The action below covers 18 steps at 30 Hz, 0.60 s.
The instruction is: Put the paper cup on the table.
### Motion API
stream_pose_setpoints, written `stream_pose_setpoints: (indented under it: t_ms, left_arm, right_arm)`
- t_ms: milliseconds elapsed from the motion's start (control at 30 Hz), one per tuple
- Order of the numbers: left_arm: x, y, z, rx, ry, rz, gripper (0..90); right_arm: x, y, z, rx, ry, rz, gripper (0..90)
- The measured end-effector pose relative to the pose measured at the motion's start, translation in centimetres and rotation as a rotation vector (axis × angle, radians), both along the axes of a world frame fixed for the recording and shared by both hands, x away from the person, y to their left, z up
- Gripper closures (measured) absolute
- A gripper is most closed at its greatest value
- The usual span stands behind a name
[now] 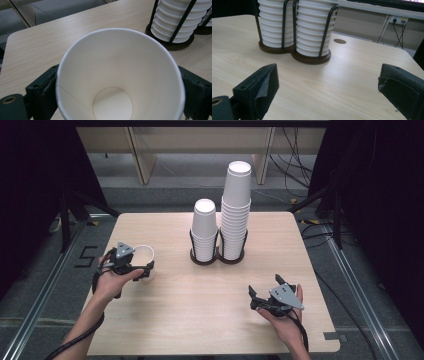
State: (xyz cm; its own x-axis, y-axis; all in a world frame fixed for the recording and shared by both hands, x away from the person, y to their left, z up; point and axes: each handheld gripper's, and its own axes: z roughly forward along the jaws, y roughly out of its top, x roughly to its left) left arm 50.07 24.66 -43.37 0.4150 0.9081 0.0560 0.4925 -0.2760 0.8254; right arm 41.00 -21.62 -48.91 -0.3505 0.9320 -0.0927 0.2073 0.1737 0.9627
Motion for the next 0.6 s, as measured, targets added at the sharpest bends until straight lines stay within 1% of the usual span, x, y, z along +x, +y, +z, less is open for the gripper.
stream_pose_setpoints:
  t_ms: [33,67,100,133,167,200,267,300,333,433,467,567,600]
  left_arm:
    - [0.1,-0.1,-0.1,-0.011,-0.006,0.008,7.6]
    - [0.2,0.0,-0.1,-0.003,-0.002,0.007,7.5]
    - [0.2,0.0,-0.1,-0.003,-0.002,0.007,7.5]
    - [0.3,0.1,-0.3,-0.007,0.004,0.015,7.5]
    - [0.3,0.2,-0.3,0.005,0.009,0.014,7.5]
    - [0.3,0.2,-0.3,0.005,0.009,0.014,7.4]
    - [0.5,0.3,-0.6,-0.026,0.018,0.027,7.3]
    - [0.5,0.3,-0.6,-0.026,0.018,0.027,7.3]
    - [0.5,0.4,-0.7,-0.001,0.029,0.020,7.2]
    - [0.7,0.4,-0.9,-0.012,0.028,0.018,7.1]
    - [0.7,0.4,-1.0,-0.001,0.039,0.019,7.1]
    - [0.8,0.5,-1.2,0.011,0.050,0.015,6.9]
    - [0.8,0.5,-1.3,-0.011,0.048,0.025,6.6]
  right_arm:
    - [0.0,0.1,0.1,0.014,0.003,-0.003,4.3]
    - [0.0,-0.1,0.2,0.009,-0.002,-0.003,4.3]
    - [0.1,-0.1,0.2,0.010,-0.005,0.007,4.3]
    - [0.1,-0.2,0.2,0.000,-0.020,0.002,4.3]
    - [0.1,-0.2,0.1,-0.005,-0.017,0.002,4.2]
    - [0.0,-0.2,0.1,-0.006,-0.018,0.000,4.2]
    - [0.0,-0.2,0.1,-0.004,-0.018,-0.001,4.2]
    - [0.0,-0.1,0.1,0.007,-0.012,-0.002,4.2]
    - [0.0,-0.1,0.1,0.016,-0.008,-0.002,4.2]
    - [0.1,-0.1,0.1,0.003,-0.018,0.005,4.2]
    - [0.1,-0.1,0.1,0.005,-0.018,0.007,4.2]
    - [0.0,0.0,0.0,0.013,-0.011,0.005,4.0]
    - [-0.1,0.0,0.1,0.013,0.000,0.001,3.4]
